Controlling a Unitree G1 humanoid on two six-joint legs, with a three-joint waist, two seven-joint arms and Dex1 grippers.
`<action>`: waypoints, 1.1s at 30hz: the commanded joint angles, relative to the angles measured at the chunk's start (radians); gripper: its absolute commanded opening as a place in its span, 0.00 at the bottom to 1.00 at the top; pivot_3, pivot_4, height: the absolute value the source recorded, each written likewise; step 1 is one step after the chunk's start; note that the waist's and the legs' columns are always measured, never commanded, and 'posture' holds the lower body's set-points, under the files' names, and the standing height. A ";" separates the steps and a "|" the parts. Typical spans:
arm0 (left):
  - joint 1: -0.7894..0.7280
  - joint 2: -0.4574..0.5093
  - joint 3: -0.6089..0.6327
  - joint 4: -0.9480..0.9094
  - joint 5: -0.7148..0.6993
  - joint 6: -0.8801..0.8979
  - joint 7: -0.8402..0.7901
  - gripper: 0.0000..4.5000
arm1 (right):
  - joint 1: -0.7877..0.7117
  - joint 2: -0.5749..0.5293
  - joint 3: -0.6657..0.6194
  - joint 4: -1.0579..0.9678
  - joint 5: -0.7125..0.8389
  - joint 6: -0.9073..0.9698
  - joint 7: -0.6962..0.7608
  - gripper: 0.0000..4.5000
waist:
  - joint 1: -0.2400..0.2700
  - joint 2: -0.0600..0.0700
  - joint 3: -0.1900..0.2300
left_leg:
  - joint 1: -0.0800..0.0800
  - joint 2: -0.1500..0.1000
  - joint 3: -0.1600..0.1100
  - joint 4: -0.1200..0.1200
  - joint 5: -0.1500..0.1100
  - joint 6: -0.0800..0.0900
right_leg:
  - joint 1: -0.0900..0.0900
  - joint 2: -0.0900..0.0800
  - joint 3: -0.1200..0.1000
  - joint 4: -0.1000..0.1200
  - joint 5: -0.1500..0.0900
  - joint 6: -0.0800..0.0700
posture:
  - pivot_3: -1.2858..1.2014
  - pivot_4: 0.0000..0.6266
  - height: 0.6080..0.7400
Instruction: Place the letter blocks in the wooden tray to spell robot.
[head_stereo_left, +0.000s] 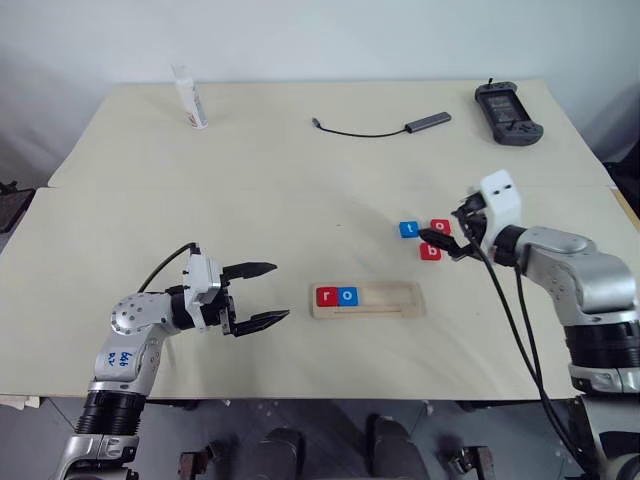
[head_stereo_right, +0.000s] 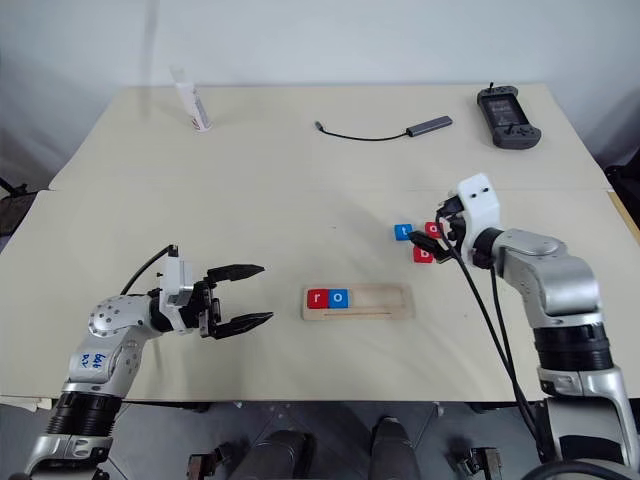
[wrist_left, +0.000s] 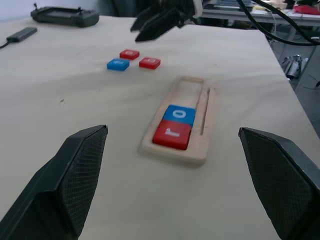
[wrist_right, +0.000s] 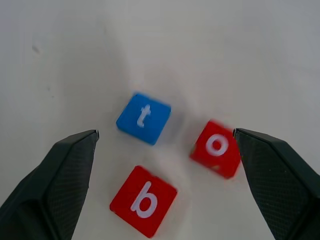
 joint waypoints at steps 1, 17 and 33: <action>0.025 -0.003 0.006 -0.065 0.003 -0.006 0.030 0.99 | -0.053 0.011 0.007 0.008 -0.039 0.027 -0.020 1.00 | -0.004 0.000 0.000 | -0.002 0.000 0.001 0.000 0.000 0.000 | -0.003 0.000 0.000 0.001 0.001 -0.001 | 0.52 0.24 1.00; 0.020 -0.016 -0.008 -0.045 0.025 -0.042 0.060 0.99 | 0.063 0.079 -0.109 -0.210 -0.051 0.234 -0.181 1.00 | -0.004 0.000 0.000 | -0.002 0.002 0.007 0.002 -0.001 0.000 | -0.007 0.000 -0.004 0.006 0.002 -0.002 | 0.52 0.24 1.00; -0.004 -0.012 -0.045 -0.046 0.022 -0.032 0.024 1.00 | 0.155 0.282 -0.140 -0.289 -0.116 0.271 -0.384 0.48 | -0.006 0.000 -0.001 | 0.000 0.002 0.008 0.003 -0.001 0.000 | -0.007 0.000 -0.003 0.008 0.003 -0.003 | 0.52 0.24 1.00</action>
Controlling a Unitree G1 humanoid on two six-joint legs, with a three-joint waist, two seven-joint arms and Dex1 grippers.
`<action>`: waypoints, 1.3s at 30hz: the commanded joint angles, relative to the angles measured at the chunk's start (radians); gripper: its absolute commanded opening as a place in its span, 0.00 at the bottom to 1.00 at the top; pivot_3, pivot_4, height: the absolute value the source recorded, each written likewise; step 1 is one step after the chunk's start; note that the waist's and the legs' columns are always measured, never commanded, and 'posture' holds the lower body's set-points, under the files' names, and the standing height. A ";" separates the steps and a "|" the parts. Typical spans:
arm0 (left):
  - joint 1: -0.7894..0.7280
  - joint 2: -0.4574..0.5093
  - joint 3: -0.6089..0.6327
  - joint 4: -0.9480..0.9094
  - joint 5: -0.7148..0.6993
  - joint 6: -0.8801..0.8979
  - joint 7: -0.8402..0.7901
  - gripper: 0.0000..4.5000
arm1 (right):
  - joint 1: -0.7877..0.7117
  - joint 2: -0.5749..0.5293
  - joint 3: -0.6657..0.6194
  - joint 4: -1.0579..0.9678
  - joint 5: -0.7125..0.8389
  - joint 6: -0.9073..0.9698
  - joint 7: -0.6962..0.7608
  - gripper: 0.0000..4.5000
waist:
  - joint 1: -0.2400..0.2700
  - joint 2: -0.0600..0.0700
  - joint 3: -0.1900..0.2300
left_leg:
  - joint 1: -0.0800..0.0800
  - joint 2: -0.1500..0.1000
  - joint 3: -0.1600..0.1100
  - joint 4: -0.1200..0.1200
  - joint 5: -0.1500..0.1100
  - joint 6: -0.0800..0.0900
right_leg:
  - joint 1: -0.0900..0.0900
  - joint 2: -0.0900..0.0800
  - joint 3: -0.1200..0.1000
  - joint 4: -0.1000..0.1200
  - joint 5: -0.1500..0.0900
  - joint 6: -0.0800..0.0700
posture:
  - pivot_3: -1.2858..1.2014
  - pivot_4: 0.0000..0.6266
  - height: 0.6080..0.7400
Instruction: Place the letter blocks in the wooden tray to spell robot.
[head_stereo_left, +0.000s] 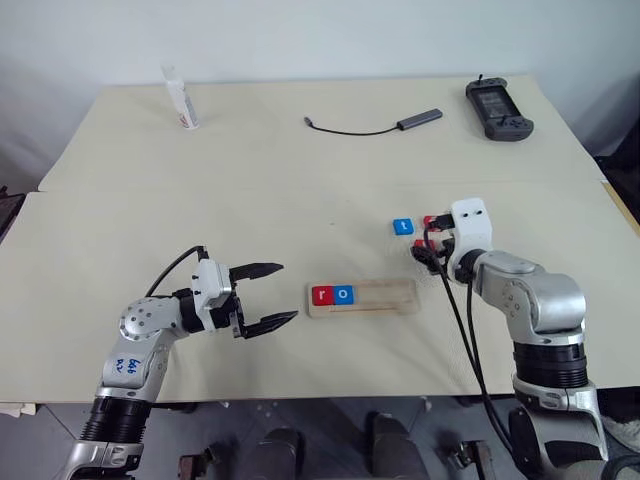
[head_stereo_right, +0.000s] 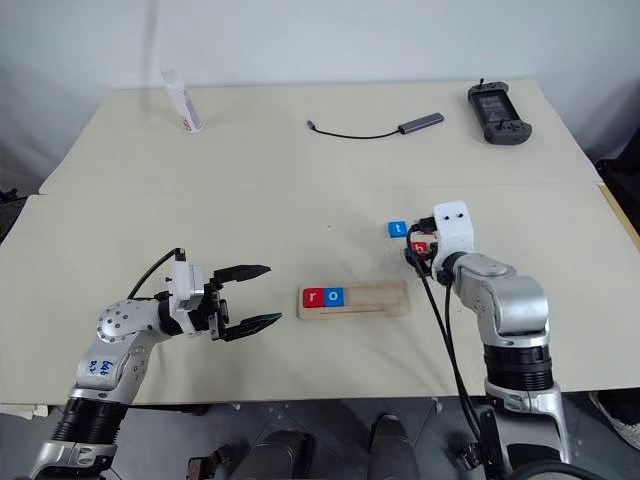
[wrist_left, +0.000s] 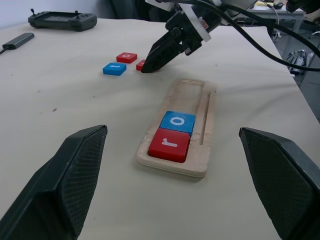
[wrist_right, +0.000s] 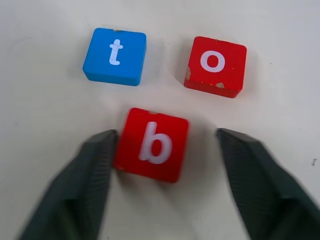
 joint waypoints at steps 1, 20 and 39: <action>-0.019 0.002 -0.008 -0.019 -0.002 -0.007 -0.015 1.00 | 0.022 0.006 -0.012 -0.021 -0.010 0.010 -0.016 0.40 | 0.000 0.000 0.000 | 0.000 0.000 0.000 0.000 0.000 0.000 | 0.000 0.000 0.000 0.000 0.000 0.000 | 0.52 0.24 1.00; -0.190 -0.077 -0.080 0.180 0.010 -0.054 -0.130 1.00 | 0.350 0.053 -0.299 -0.642 0.073 0.318 -0.021 0.33 | 0.000 0.000 0.000 | 0.000 0.001 0.002 0.000 0.000 0.000 | 0.000 0.001 0.002 0.000 0.001 0.001 | 0.52 0.24 1.00; -0.180 -0.066 -0.071 0.137 0.015 -0.041 -0.140 1.00 | 0.467 -0.367 -0.254 -0.513 0.171 0.019 0.441 0.99 | 0.005 0.000 0.000 | 0.000 -0.001 0.003 0.001 0.000 0.000 | 0.000 0.000 0.003 -0.001 0.002 0.002 | 0.52 0.24 1.00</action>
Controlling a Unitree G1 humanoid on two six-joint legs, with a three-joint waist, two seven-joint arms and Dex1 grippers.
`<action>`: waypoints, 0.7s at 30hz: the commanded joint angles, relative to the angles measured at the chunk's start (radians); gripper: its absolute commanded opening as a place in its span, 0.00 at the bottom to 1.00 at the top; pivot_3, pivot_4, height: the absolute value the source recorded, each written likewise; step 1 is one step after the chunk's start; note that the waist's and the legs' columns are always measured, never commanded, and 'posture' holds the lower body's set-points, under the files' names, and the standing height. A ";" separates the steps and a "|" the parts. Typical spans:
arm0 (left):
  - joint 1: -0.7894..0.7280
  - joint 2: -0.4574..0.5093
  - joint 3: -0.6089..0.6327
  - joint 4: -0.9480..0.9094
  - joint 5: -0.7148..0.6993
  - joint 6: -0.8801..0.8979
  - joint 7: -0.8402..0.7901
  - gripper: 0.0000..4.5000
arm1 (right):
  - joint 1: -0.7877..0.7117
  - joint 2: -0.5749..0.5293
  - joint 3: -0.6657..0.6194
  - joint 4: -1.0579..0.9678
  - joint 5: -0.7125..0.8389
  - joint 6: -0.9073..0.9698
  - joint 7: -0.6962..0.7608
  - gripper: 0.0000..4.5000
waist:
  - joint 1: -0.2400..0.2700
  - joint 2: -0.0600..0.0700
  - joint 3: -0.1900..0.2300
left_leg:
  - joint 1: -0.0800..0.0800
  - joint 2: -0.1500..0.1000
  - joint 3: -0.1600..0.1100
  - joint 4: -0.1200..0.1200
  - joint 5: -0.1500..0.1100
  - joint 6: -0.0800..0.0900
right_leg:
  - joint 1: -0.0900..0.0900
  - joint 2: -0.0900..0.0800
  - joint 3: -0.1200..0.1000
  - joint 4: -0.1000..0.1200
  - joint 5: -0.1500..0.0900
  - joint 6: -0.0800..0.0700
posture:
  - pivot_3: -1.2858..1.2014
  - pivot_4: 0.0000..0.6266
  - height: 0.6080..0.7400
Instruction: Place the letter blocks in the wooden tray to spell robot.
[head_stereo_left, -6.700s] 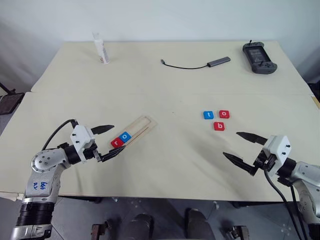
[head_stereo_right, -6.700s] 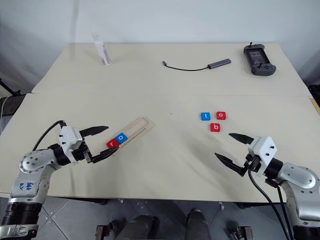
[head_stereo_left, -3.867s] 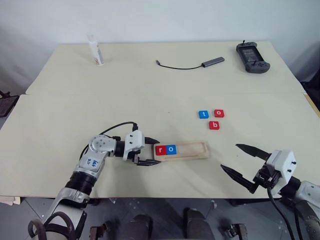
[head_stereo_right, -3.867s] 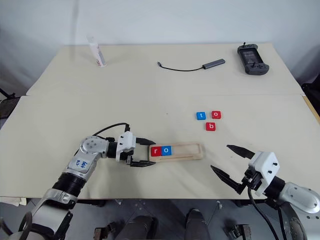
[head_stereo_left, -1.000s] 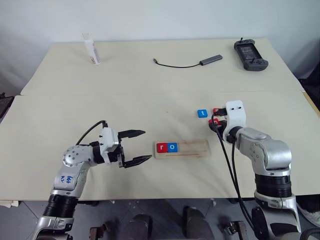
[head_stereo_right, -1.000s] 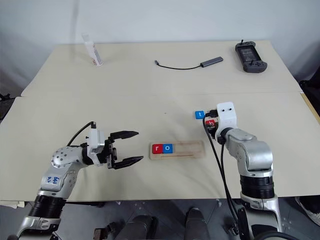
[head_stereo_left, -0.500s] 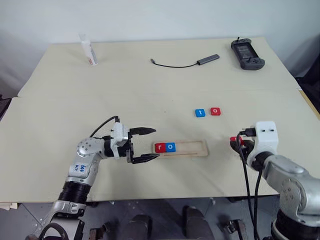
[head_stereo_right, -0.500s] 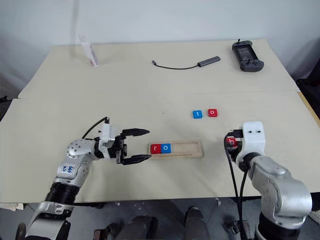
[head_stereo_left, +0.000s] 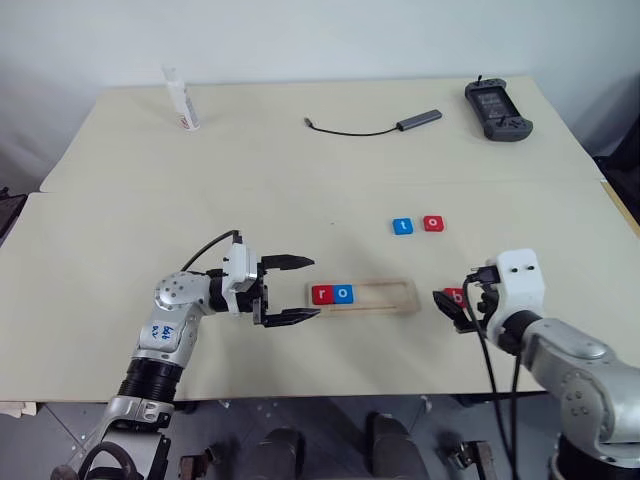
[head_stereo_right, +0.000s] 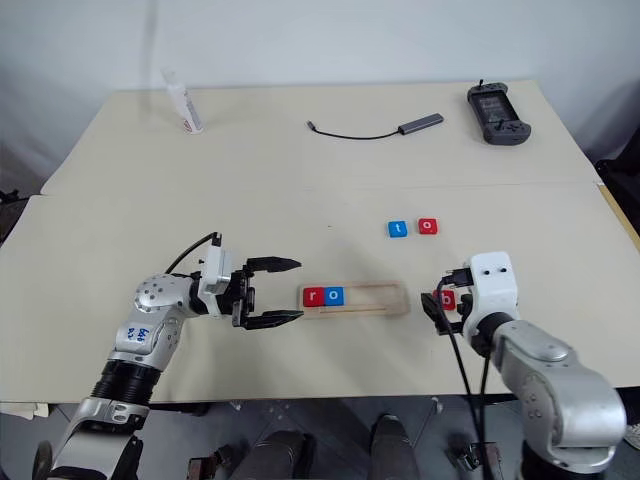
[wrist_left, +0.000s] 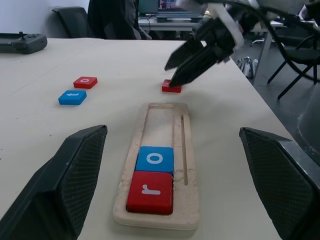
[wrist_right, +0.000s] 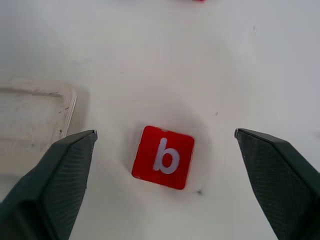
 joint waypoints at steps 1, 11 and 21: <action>0.023 0.014 0.010 -0.054 0.000 0.000 0.011 1.00 | 0.052 -0.234 0.004 0.106 0.015 -0.286 0.308 0.99 | 0.001 0.000 0.000 | 0.000 0.000 0.001 0.000 0.000 0.001 | 0.001 0.000 0.000 -0.001 0.000 0.000 | 0.52 0.24 1.00; 0.071 0.026 0.003 -0.146 -0.009 0.014 0.006 1.00 | -0.104 -0.411 0.254 0.713 -0.133 -1.062 0.821 0.99 | -0.003 -0.002 0.001 | 0.001 0.002 0.006 0.002 0.000 0.001 | 0.001 0.001 0.000 -0.006 0.002 0.004 | 0.52 0.24 1.00; 0.112 0.054 0.028 -0.191 -0.004 0.028 0.056 1.00 | -0.325 -0.336 0.431 1.082 -0.237 -1.254 0.959 0.71 | 0.000 -0.002 0.000 | 0.000 0.004 0.006 0.005 0.000 0.000 | 0.001 0.001 -0.001 -0.008 0.004 0.002 | 0.52 0.24 1.00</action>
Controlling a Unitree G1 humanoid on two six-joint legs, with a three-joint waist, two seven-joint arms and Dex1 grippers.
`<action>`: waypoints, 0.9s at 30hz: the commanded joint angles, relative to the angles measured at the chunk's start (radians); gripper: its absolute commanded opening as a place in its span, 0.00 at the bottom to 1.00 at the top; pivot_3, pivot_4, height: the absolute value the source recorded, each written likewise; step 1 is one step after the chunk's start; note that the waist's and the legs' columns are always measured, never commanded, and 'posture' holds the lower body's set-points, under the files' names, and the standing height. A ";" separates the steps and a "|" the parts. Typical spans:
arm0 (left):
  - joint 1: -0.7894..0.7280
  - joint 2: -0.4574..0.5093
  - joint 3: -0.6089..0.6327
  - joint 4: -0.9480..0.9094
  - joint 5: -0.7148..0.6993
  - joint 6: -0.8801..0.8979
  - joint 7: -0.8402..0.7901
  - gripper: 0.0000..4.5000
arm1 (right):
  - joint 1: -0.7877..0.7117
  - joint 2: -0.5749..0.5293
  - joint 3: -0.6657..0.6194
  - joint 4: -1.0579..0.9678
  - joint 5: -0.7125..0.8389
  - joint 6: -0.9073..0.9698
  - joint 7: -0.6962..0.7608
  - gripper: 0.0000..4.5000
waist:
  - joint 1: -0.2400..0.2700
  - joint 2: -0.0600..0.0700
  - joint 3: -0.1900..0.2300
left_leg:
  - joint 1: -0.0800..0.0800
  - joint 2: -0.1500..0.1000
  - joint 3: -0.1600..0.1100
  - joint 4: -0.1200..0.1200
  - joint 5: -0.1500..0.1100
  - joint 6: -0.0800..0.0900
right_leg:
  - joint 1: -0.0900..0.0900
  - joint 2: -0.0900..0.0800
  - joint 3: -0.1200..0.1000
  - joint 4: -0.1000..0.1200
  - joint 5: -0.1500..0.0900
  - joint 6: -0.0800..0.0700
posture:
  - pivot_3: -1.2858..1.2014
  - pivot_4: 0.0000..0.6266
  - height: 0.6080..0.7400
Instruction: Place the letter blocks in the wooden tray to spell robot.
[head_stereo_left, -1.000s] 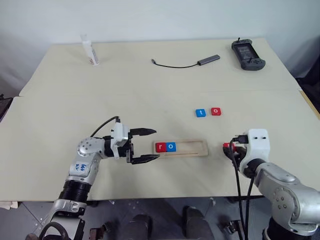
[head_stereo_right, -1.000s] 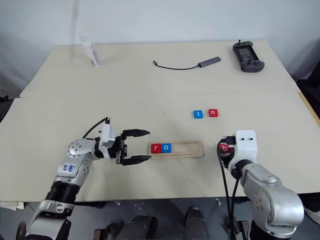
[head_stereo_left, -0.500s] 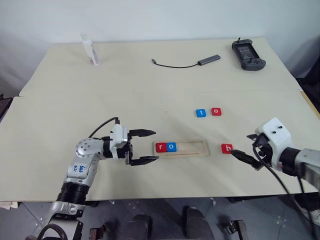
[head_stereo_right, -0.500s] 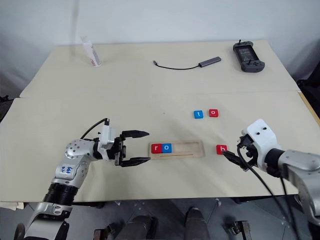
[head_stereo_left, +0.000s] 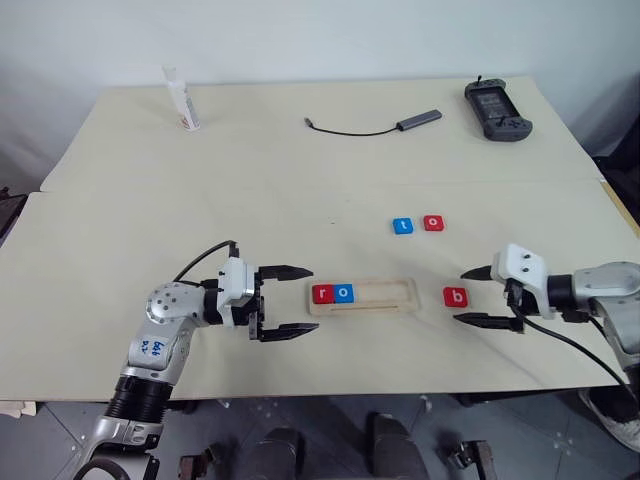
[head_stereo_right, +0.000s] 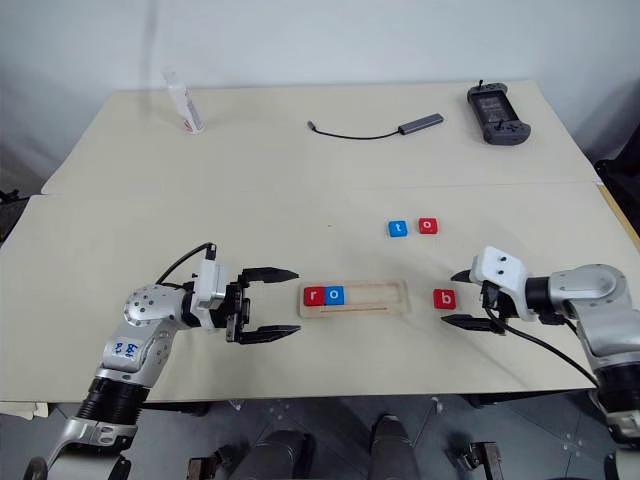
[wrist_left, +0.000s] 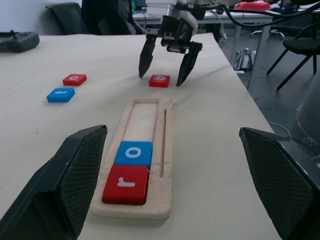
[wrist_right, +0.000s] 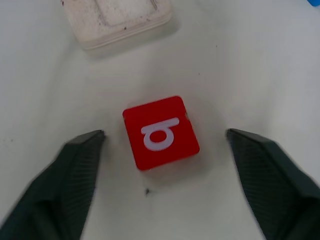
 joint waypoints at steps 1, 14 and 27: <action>0.013 0.012 0.021 -0.043 -0.004 -0.003 0.022 1.00 | -0.028 0.017 0.019 0.063 -0.019 -0.052 0.040 0.64 | 0.000 0.000 0.000 | 0.000 0.000 0.000 0.000 0.000 0.000 | 0.000 0.000 0.000 0.000 0.000 0.000 | 0.52 0.24 1.00; 0.083 0.040 0.061 -0.051 0.003 -0.022 0.091 1.00 | -0.164 0.101 0.072 -0.226 0.063 0.238 0.044 0.33 | -0.002 0.001 0.000 | -0.001 0.003 0.000 0.002 -0.001 -0.002 | -0.001 0.002 0.000 0.000 0.001 -0.001 | 0.52 0.24 1.00; 0.148 0.044 0.062 -0.121 0.010 -0.013 0.146 1.00 | -0.231 0.254 0.238 -0.242 -0.044 0.269 -0.041 0.33 | 0.017 0.001 0.000 | -0.003 0.003 -0.002 0.005 -0.002 -0.001 | -0.001 0.003 -0.002 0.000 0.003 -0.004 | 0.52 0.24 1.00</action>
